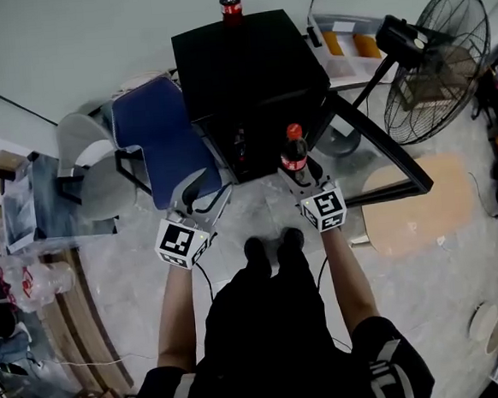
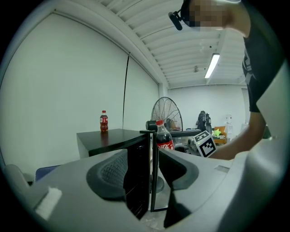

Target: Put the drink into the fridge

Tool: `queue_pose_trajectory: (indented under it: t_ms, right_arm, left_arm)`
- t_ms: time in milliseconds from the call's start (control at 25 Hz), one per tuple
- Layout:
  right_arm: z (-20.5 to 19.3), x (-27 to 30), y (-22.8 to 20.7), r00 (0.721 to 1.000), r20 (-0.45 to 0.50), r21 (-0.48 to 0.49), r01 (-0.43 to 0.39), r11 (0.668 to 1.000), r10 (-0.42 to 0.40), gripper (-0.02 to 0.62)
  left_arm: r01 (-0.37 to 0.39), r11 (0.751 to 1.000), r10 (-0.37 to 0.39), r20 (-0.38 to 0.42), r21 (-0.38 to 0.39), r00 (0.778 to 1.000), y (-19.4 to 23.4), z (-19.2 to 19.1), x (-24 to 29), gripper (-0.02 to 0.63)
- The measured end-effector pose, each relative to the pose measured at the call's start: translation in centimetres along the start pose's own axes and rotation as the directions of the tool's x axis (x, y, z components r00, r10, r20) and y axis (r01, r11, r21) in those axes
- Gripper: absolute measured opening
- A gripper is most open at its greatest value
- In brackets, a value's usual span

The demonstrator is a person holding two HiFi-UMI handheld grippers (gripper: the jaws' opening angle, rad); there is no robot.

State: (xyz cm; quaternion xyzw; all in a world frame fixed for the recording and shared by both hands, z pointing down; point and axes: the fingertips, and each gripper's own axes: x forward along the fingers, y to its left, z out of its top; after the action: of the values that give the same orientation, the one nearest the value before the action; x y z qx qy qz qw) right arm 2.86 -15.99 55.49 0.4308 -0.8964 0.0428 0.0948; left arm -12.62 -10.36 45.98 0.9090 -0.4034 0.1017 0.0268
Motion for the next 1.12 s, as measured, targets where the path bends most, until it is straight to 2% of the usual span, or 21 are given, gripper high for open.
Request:
queue_pose_trajectory:
  t_ms: [200, 400, 560, 840, 1120]
  right_arm:
    - [-2.6, 1.6, -0.5, 1.000, -0.019, 0.000, -0.004, 1.000, 0.004, 0.291]
    - [-5.1, 3.8, -0.5, 0.998, -0.034, -0.027, -0.044, 0.999, 0.043, 0.291]
    - [-6.8, 5.9, -1.7, 0.998, -0.017, -0.059, -0.068, 0.996, 0.067, 0.291]
    - [-10.3, 9.6, -3.1, 0.993, 0.024, -0.056, -0.110, 0.992, 0.112, 0.291]
    - [-13.8, 13.5, -5.1, 0.992, 0.092, -0.054, -0.086, 0.995, 0.091, 0.291]
  left_arm:
    - [0.007, 1.000, -0.007, -0.010, -0.003, 1.000, 0.3, -1.3, 1.5, 0.202]
    - [0.005, 1.000, -0.005, -0.035, 0.001, 0.999, 0.2, -3.4, 3.2, 0.202]
    - [-0.001, 1.000, 0.001, -0.040, 0.004, 0.999, 0.1, -5.3, 5.6, 0.202]
    - [-0.015, 1.000, 0.016, -0.055, 0.020, 0.998, 1.0, -9.2, 8.5, 0.202]
    - [-0.051, 0.998, 0.052, -0.053, 0.024, 0.997, 2.1, -13.5, 9.6, 0.202]
